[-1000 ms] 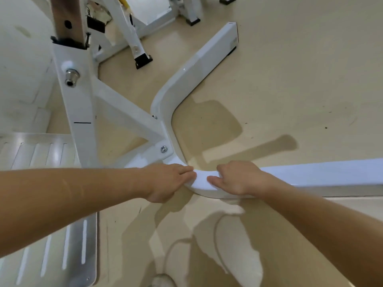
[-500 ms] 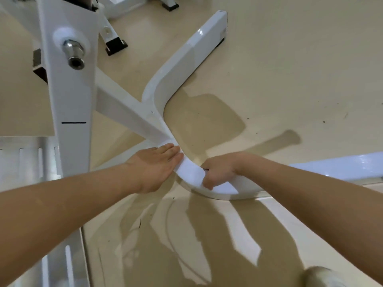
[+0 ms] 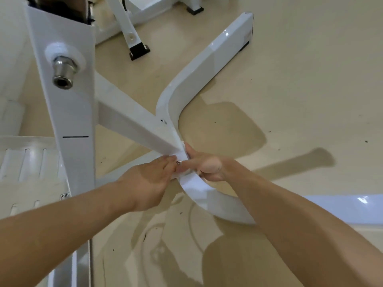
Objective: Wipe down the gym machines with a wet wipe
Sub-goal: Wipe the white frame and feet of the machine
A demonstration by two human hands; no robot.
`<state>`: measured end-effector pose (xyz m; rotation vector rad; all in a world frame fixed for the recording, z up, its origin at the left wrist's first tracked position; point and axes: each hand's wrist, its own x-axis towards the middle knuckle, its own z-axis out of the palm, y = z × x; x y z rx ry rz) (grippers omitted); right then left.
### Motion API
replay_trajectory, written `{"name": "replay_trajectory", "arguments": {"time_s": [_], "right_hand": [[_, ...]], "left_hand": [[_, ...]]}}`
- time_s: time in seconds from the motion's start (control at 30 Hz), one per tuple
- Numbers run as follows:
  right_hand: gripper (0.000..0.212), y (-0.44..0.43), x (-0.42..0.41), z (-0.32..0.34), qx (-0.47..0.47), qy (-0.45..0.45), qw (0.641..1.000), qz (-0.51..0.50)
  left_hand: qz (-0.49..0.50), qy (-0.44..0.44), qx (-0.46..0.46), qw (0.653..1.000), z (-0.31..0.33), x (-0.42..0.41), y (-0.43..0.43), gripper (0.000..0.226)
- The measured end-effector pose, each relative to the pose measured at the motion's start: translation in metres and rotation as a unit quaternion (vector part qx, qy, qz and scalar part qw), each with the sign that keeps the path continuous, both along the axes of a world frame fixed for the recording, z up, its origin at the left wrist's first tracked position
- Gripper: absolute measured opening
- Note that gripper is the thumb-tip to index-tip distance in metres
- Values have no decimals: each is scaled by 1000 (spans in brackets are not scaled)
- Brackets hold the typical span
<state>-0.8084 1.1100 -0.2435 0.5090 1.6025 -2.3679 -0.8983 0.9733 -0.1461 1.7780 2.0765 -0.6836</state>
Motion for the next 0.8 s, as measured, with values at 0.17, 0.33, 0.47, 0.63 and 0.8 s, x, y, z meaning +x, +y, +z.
{"name": "replay_trajectory", "arguments": {"time_s": [0.17,0.33,0.47,0.63,0.8], "right_hand": [[133,-3,6,-14,87,-30,996,-2],[126,-2,8,-18,147,-97,984,21],[100,-6,-21,11,164,-46,977,-130],[89,-12,31,22,272,-78,959,9],[91,-3,119,46,483,-126,834,234]], "left_hand": [[42,-3,10,999,1,-6,-2,72],[60,7,12,998,-5,1,3,63],[55,-4,28,998,-7,0,-5,63],[49,-15,33,998,-9,8,-5,60],[16,46,18,999,-12,15,12,46]]}}
